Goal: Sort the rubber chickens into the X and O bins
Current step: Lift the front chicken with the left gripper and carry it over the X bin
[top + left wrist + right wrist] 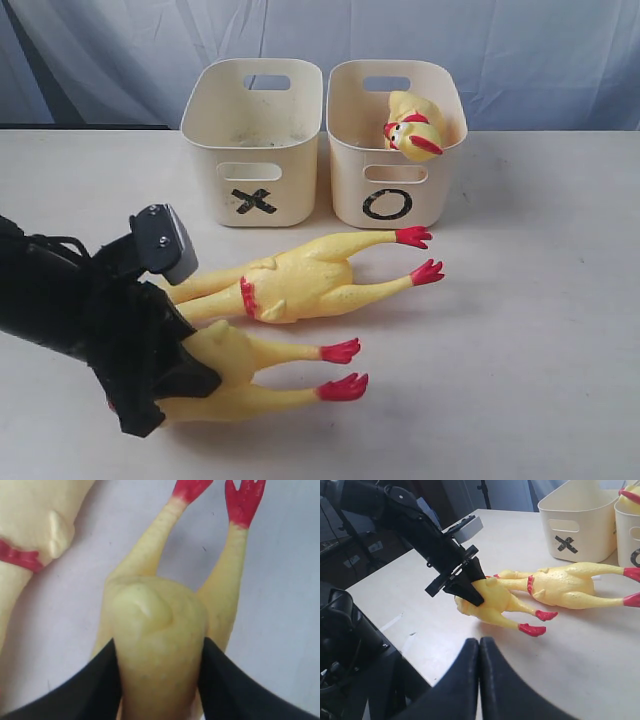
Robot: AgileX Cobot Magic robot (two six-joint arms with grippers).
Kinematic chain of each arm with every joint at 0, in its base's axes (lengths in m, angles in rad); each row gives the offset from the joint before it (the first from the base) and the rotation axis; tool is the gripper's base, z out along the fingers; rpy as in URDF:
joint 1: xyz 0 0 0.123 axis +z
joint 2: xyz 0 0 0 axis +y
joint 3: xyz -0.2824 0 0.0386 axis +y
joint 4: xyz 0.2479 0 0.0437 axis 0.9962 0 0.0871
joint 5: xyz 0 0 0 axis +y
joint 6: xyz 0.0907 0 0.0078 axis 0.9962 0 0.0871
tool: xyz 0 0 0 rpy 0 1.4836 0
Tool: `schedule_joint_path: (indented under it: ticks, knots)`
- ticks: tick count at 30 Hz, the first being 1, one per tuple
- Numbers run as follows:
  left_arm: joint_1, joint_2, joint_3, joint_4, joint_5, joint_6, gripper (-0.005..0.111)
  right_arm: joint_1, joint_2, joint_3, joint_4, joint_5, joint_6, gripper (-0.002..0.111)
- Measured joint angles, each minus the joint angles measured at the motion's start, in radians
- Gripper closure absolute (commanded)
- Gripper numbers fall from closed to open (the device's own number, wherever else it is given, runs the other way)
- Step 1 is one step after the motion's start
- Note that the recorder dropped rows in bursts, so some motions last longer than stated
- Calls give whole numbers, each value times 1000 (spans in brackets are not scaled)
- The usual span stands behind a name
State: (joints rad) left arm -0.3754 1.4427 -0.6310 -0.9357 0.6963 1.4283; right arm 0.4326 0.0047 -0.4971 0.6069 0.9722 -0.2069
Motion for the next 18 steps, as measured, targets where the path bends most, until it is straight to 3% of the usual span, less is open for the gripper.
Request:
schedule_joint_path:
  ticks: [18]
  knots:
    - [-1,-81,-175,208,-204,-548,107,0,0,0,11,1,0,108]
